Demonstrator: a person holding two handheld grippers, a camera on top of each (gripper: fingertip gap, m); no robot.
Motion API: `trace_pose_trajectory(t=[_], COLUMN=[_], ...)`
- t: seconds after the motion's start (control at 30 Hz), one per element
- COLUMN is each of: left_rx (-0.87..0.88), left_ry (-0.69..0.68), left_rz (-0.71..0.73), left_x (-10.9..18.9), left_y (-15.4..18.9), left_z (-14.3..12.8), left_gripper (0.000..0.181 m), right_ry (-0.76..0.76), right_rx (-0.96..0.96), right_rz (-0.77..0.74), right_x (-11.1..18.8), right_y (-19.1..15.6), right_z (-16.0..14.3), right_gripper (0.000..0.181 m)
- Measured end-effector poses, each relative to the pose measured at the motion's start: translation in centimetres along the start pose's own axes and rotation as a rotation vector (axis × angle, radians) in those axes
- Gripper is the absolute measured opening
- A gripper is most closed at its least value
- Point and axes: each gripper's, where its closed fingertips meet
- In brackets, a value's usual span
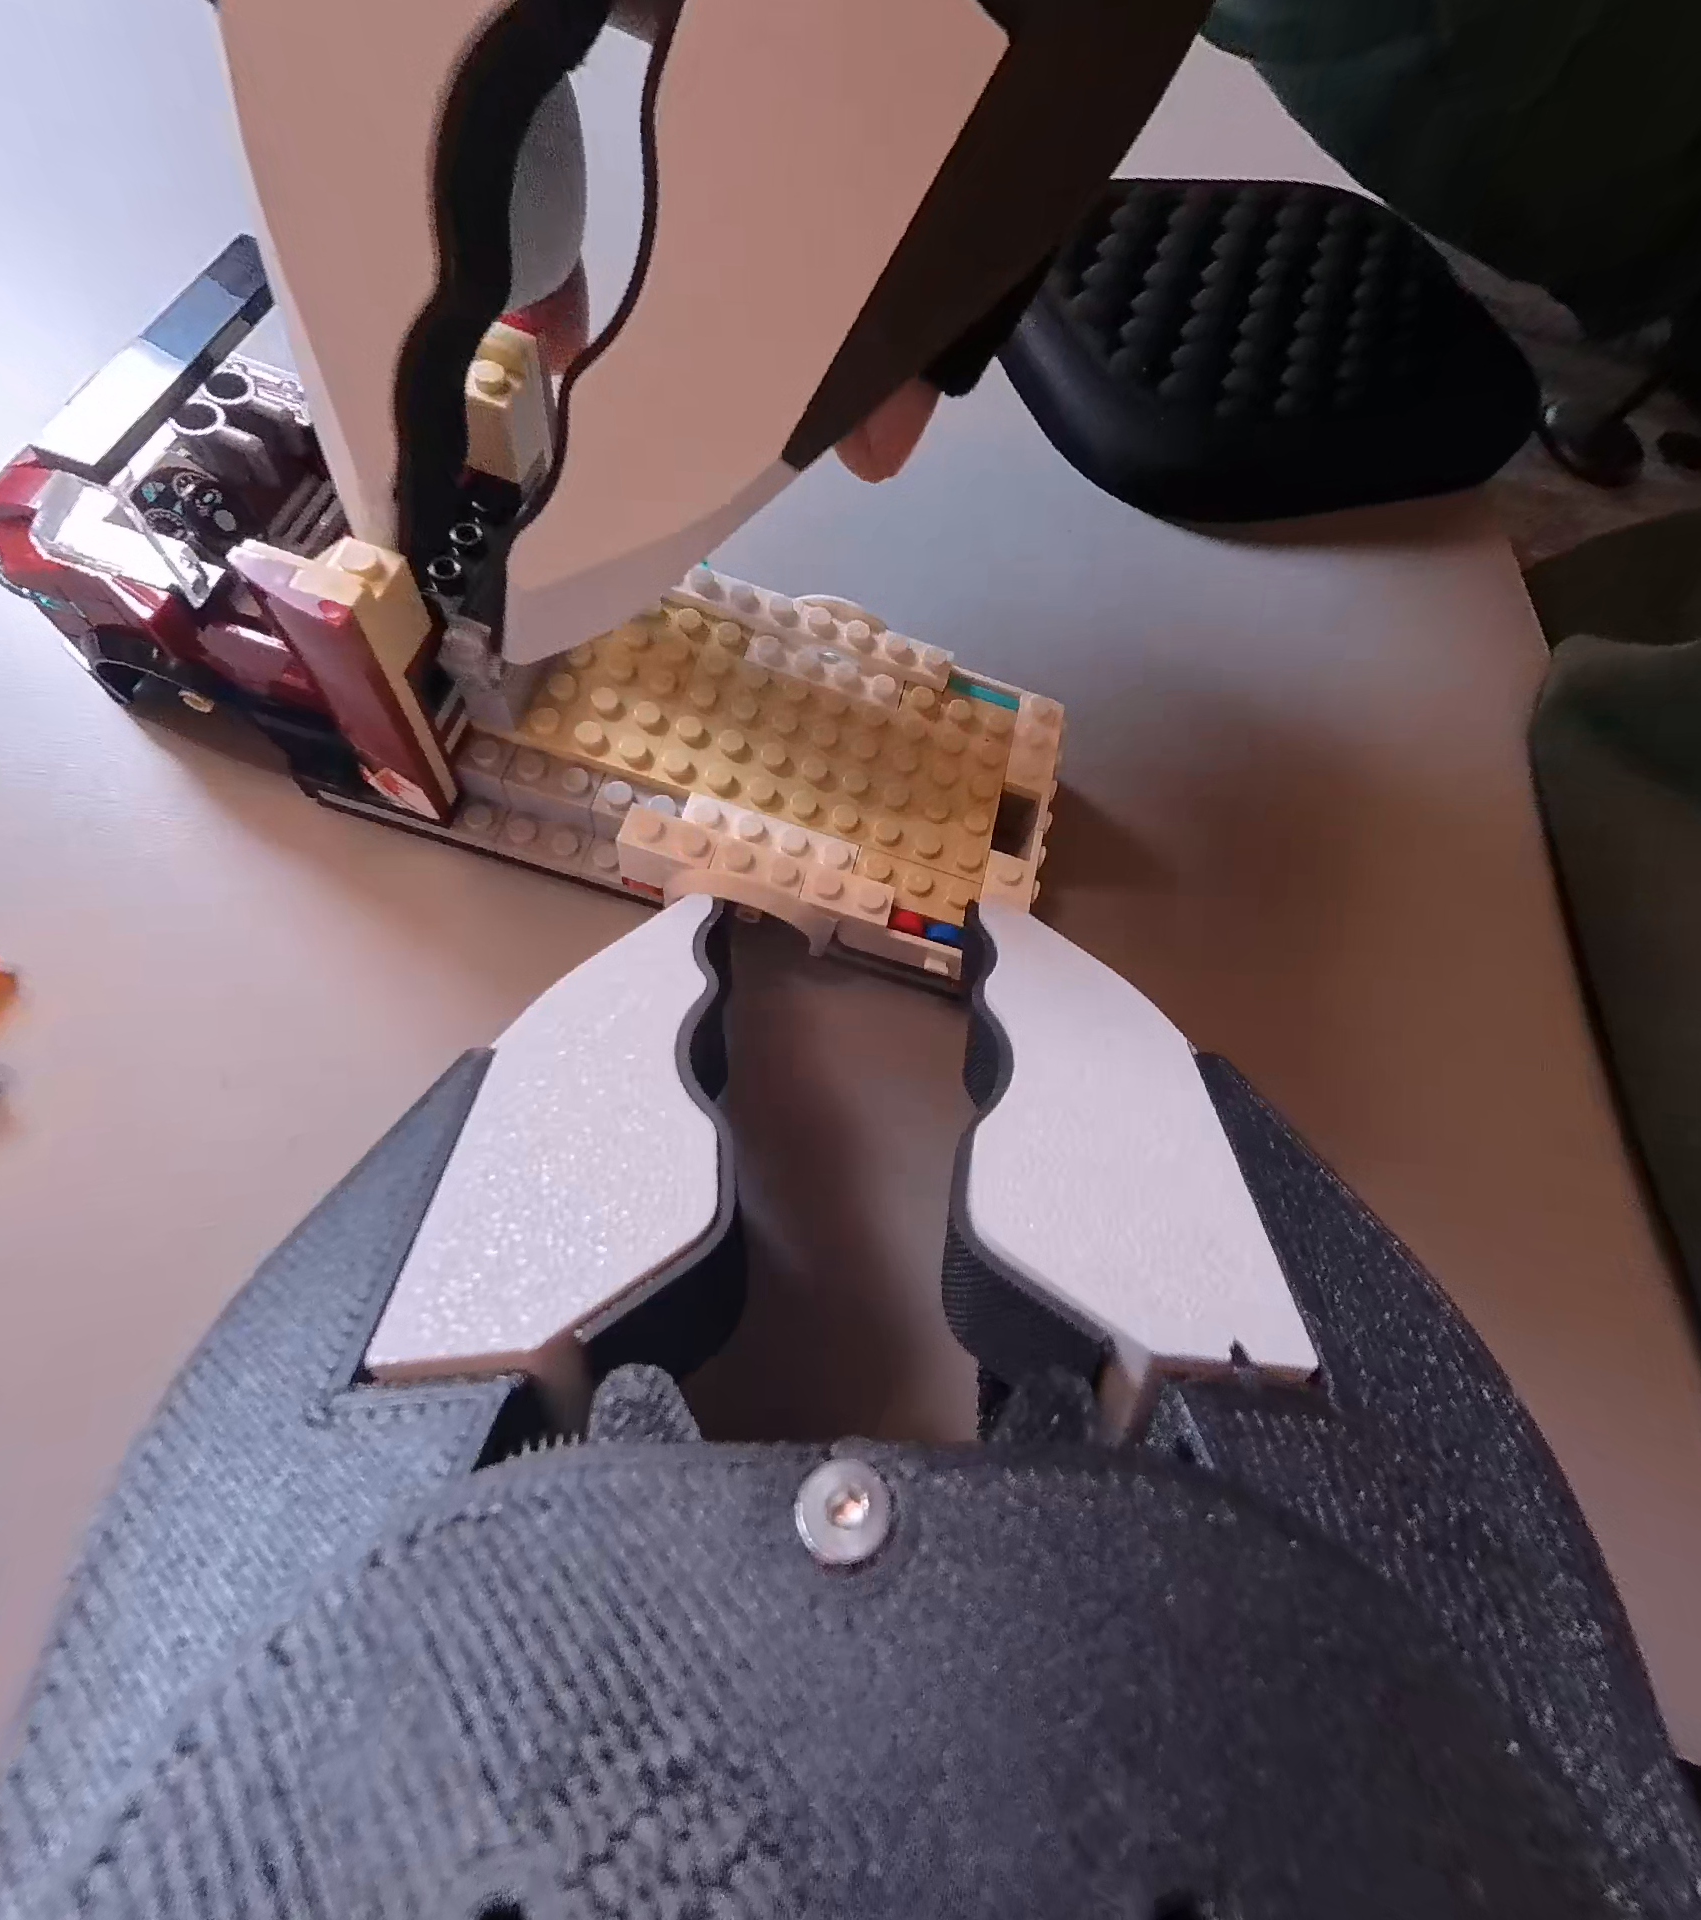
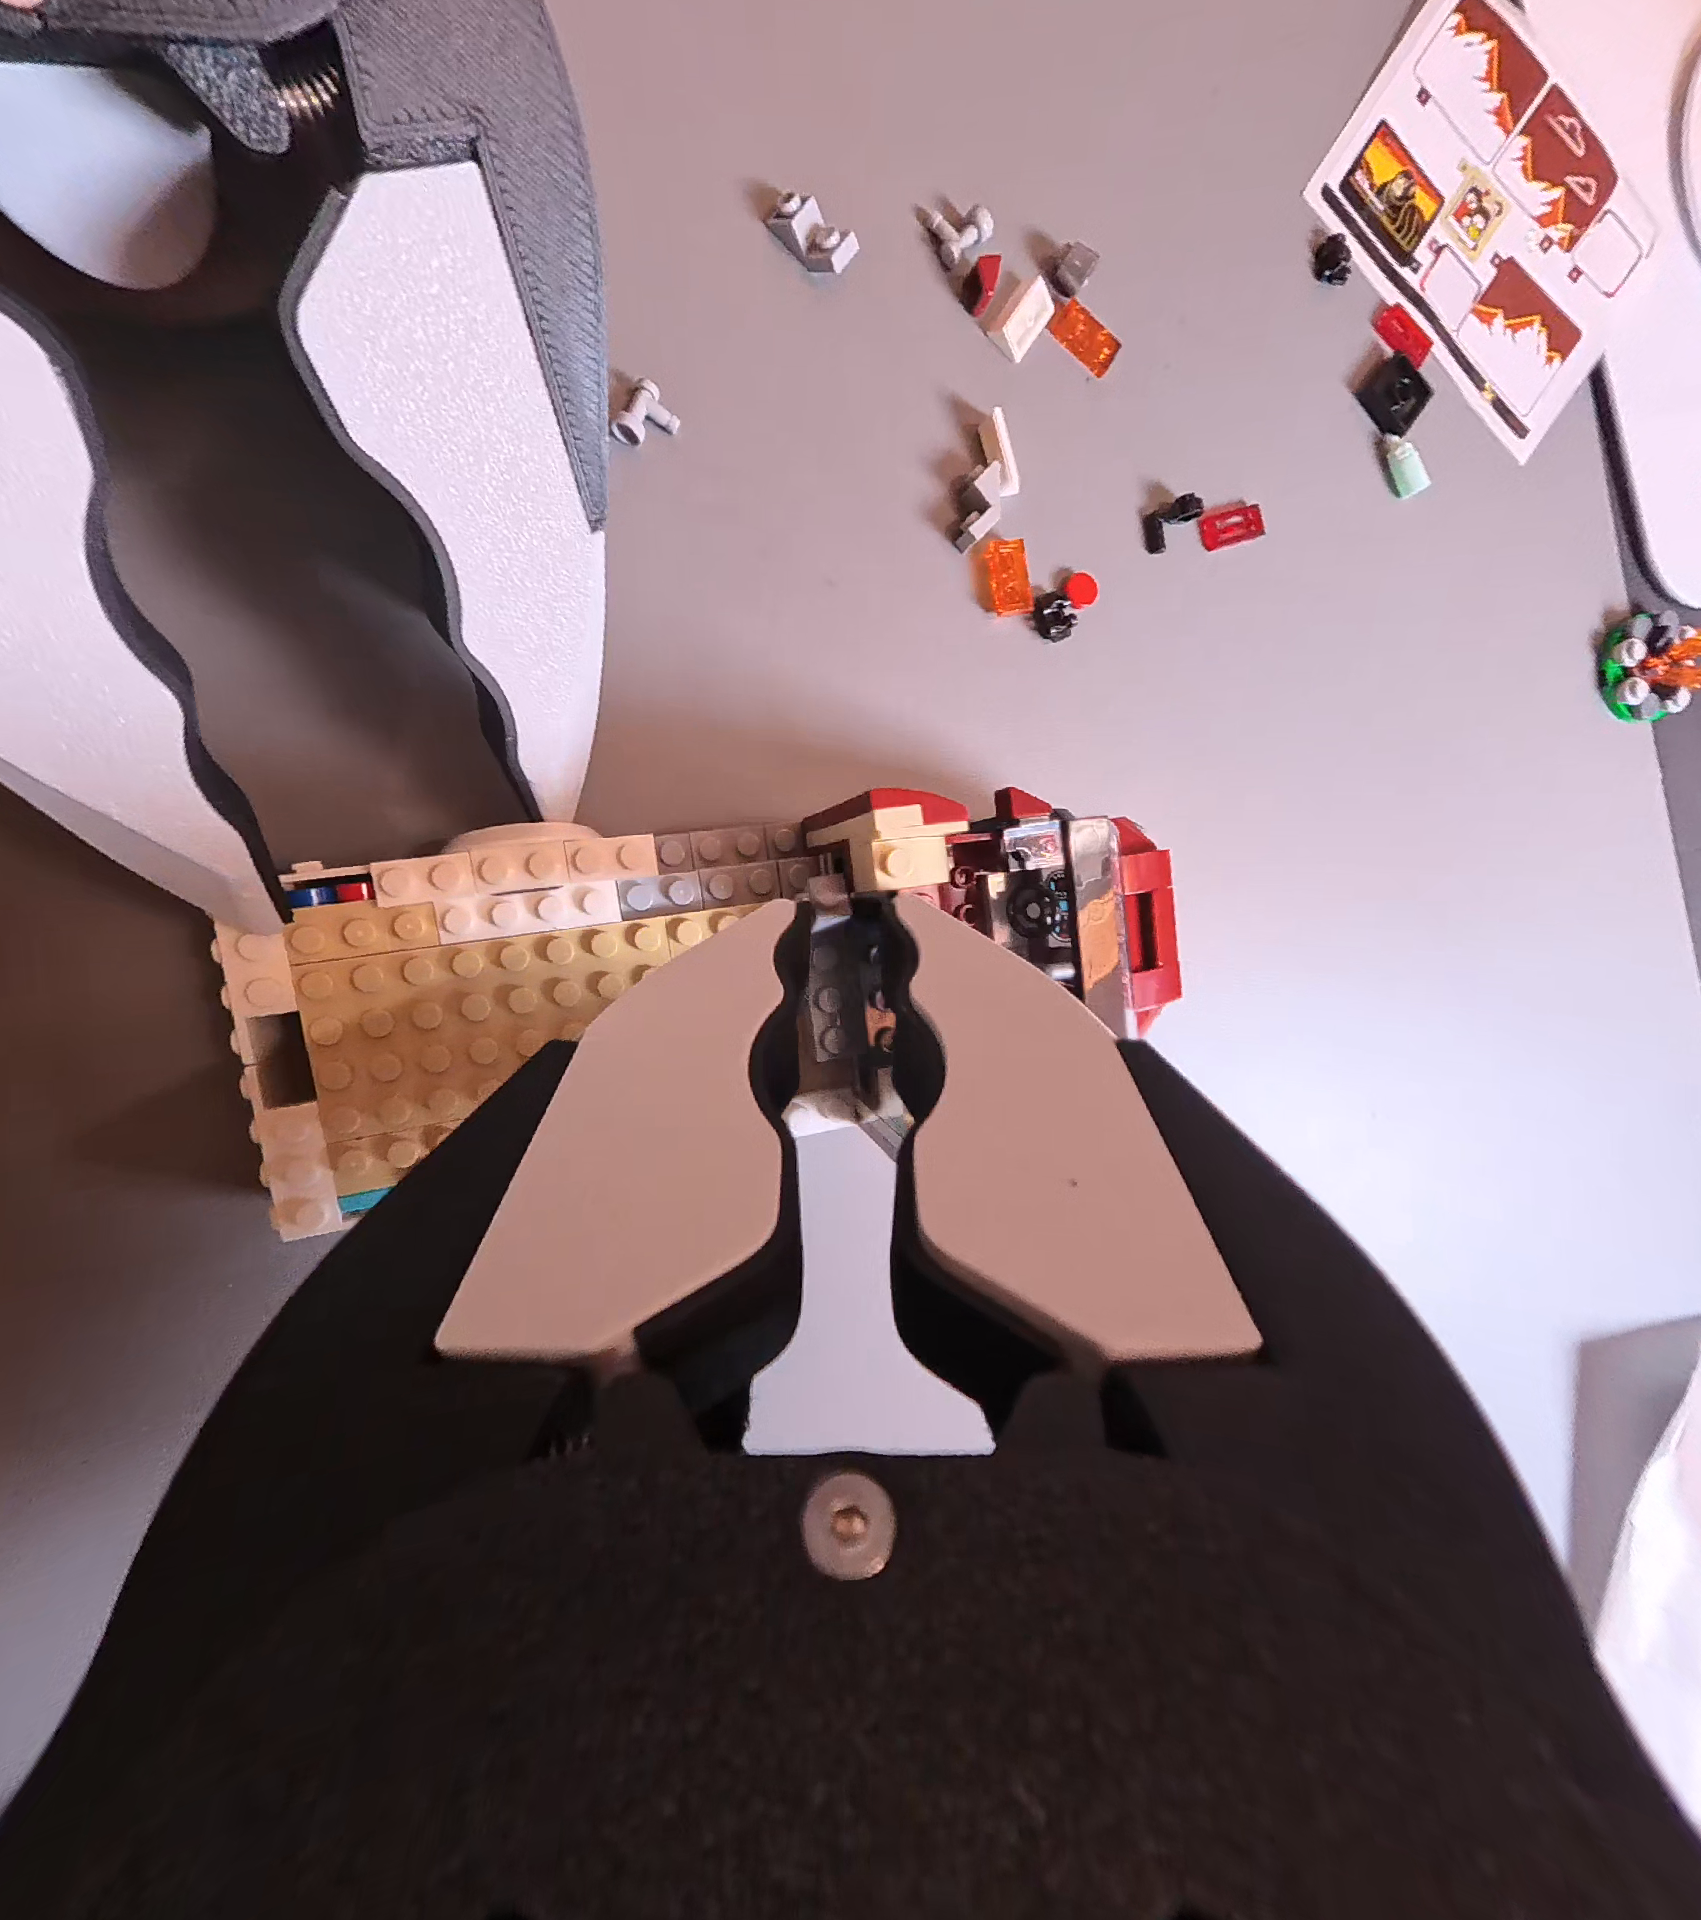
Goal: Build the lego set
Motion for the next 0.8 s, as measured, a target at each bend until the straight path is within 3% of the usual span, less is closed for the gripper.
trace_pose_trajectory(t=[0.4, 0.5, 0.67, 0.8], left_rx=[0.002, -0.005, 0.025, 0.010], left_ry=[-0.002, -0.054, -0.176, -0.313], left_rz=[-0.031, 0.048, 0.306, 0.344], left_x=[0.4, 2.2, 6.9, 7.6], left_y=[0.2, -1.6, -7.1, -8.5], left_z=[-0.2, -0.9, -2.9, -5.7], left_gripper=[0.045, 0.045, 0.039, 0.037], right_ry=[0.032, 0.086, 0.178, 0.252], right_rx=[-0.024, -0.059, -0.111, -0.155], right_rz=[-0.019, -0.009, -0.010, -0.012], right_x=[1.0, 1.7, 2.7, 3.8], right_y=[-0.3, -0.5, -0.7, -0.6], right_z=[-0.1, -0.3, -1.3, -2.0], right_gripper=[0.010, 0.010, 0.010, 0.010])
Point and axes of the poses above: each gripper's, where its closed fingertips meet, x back along the fingers, z out of its top, y = z × x across the jaws, and after that the axes turned 8 degrees about -y, right-handed
